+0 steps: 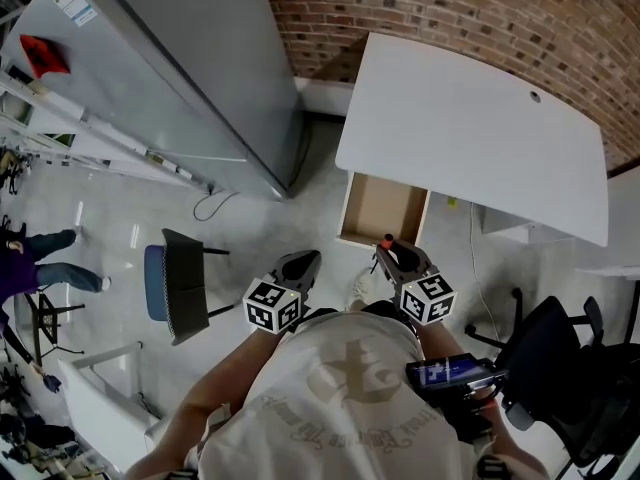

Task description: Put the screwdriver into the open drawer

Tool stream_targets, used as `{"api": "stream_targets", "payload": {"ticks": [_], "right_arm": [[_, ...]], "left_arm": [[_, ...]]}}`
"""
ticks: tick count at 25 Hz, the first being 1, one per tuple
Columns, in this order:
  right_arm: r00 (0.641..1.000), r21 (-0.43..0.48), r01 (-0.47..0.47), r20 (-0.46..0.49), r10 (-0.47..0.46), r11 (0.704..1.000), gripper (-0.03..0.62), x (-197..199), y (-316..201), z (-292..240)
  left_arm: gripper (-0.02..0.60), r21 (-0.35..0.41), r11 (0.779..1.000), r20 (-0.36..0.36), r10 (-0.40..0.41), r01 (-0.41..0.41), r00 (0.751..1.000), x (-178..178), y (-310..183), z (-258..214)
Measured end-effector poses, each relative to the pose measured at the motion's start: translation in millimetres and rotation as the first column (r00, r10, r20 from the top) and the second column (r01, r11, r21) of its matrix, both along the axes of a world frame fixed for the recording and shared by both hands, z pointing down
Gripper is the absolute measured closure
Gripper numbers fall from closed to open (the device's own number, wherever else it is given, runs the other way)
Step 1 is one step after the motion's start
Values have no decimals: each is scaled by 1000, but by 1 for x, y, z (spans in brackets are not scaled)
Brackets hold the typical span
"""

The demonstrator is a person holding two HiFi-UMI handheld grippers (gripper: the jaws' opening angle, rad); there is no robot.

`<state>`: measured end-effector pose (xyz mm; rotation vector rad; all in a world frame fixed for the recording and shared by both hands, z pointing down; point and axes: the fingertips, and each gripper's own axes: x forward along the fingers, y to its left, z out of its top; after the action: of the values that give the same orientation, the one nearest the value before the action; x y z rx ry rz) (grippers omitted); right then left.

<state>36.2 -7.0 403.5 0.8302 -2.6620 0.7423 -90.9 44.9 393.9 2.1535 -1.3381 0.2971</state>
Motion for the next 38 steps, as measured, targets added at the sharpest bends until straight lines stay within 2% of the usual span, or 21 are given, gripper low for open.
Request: {"api": "stream_targets", "payload": {"ticks": [11,19,26,31,38], "right_arm": [[1000,-12,-27,4,27,1000,490,28,-46,13],[997,-69,-75,29,77,995,490,43,-67,30],[992,-124,-124,18,127,985,490,38,-74,48],[984,-140,-175,7,177,975,490,34,-79,53],[979,-164,-202,-38,199,966,490,23,-82,66]], "left_arm": [[561,-4,995,41,102,-102,994,43,-67,-3],[561,-33,992,55,120,-119,991,51,-85,0],[561,-49,989,44,141,-139,989,44,-87,9],[561,-30,986,39,166,-165,985,33,-97,5],[561,-44,987,16,152,-151,988,11,-99,10]]}}
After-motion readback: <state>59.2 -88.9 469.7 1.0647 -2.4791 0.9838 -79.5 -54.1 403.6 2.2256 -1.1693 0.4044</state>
